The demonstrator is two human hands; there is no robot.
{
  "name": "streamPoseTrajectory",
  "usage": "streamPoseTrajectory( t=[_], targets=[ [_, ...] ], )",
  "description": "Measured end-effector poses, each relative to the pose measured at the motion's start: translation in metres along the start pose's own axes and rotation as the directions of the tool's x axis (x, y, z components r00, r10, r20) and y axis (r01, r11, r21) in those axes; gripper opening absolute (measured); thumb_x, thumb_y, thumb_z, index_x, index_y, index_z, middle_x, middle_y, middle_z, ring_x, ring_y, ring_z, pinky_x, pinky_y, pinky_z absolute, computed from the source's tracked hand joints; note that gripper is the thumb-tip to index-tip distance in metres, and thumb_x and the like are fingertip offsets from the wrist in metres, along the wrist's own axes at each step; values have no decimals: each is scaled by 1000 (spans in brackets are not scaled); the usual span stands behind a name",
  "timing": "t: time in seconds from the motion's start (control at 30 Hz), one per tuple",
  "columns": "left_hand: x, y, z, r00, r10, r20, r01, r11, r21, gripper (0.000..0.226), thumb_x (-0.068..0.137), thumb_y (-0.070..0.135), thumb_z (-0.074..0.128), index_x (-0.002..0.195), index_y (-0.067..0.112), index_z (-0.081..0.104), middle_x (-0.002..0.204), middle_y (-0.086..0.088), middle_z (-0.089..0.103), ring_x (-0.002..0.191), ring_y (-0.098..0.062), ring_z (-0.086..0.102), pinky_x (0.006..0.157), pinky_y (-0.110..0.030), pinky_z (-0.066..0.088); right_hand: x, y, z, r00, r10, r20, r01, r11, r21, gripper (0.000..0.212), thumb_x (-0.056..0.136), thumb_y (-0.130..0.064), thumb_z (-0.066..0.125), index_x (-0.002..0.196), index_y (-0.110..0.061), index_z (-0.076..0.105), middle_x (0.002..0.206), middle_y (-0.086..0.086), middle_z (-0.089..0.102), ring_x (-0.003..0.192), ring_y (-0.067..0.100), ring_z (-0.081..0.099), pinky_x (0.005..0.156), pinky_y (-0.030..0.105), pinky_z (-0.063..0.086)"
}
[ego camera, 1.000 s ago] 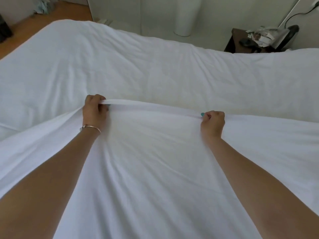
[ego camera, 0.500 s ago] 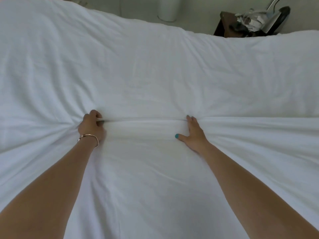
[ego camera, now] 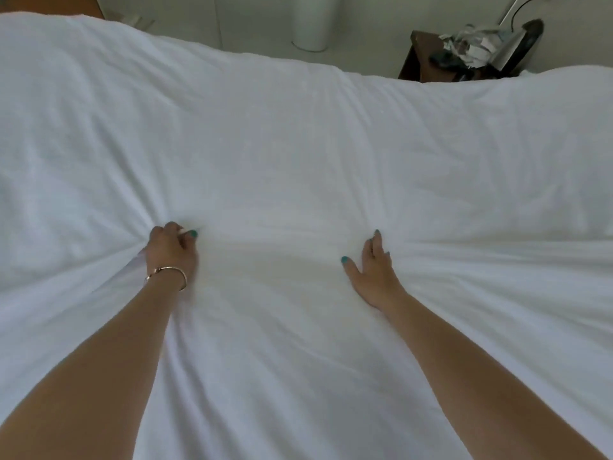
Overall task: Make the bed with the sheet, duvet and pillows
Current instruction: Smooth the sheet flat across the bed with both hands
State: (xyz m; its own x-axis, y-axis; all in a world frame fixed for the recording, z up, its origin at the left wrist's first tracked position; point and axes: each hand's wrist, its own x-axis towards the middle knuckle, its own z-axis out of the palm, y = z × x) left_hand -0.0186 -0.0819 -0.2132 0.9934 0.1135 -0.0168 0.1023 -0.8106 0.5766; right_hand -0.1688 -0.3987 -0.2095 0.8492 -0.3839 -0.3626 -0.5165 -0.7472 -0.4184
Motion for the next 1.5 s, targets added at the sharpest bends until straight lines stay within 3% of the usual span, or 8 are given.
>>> streamPoseTrajectory(
  t=[0.07,0.23,0.37,0.47,0.6,1.0,1.4,1.5],
  targets=[
    [-4,-8,16,996,9,-85,-12,999,-36,27,92,16,56,110,-5,54,117,-30,49,100,-46,53,91,-46,40,7,5,18,997,-66,-45,61,993,-104,79,101,-50,27,152,-8,-18,159,-3,-26,148,19,-13,120,36,-7],
    [-6,-3,29,997,9,-73,-2,996,94,68,82,58,63,122,6,44,127,-21,41,116,-41,46,102,-46,35,26,12,29,998,-11,54,27,957,-289,79,99,-57,16,148,-13,-28,155,-8,-35,145,16,-26,120,41,-11],
    [-16,17,23,993,-81,81,60,970,237,83,79,80,35,144,31,22,148,-14,21,131,-40,33,111,-49,23,22,6,-5,985,-28,173,43,996,-82,77,102,-51,24,151,-13,-22,157,-6,-31,148,15,-16,120,42,-7],
    [-74,52,12,995,-84,45,72,970,233,82,84,73,38,148,48,-8,159,0,-17,146,-36,-2,115,-57,-1,-37,0,-9,984,-176,-40,171,979,-107,67,102,-46,28,154,-25,-9,160,-7,-24,150,14,-1,119,52,5],
    [-238,73,14,954,163,253,-243,914,325,82,77,84,25,144,55,-12,160,3,-20,145,-31,-22,108,-67,-10,-147,12,33,965,-179,-190,141,971,-195,61,95,-57,26,153,-40,14,163,-3,11,149,25,13,113,60,10],
    [-274,45,74,957,94,276,-232,818,527,84,77,84,23,148,50,-6,161,-3,-13,146,-38,-14,100,-78,1,-158,63,62,971,-196,-136,133,917,-377,65,96,-62,28,154,-40,8,164,-6,4,151,23,1,117,60,3],
    [-277,55,67,951,105,291,-250,816,522,78,82,79,19,148,48,-11,160,0,-17,147,-32,-15,106,-71,-10,-143,75,78,978,-188,-85,143,916,-375,67,94,-63,22,154,-41,0,163,-7,-4,150,22,-5,115,56,-4],
    [-281,37,42,895,250,369,-412,781,469,69,90,67,22,152,42,3,162,1,-5,149,-24,0,113,-60,-5,-146,77,78,980,-182,-82,133,901,-412,68,93,-62,20,154,-39,3,164,-7,-1,150,22,-1,115,56,-1]
  ],
)
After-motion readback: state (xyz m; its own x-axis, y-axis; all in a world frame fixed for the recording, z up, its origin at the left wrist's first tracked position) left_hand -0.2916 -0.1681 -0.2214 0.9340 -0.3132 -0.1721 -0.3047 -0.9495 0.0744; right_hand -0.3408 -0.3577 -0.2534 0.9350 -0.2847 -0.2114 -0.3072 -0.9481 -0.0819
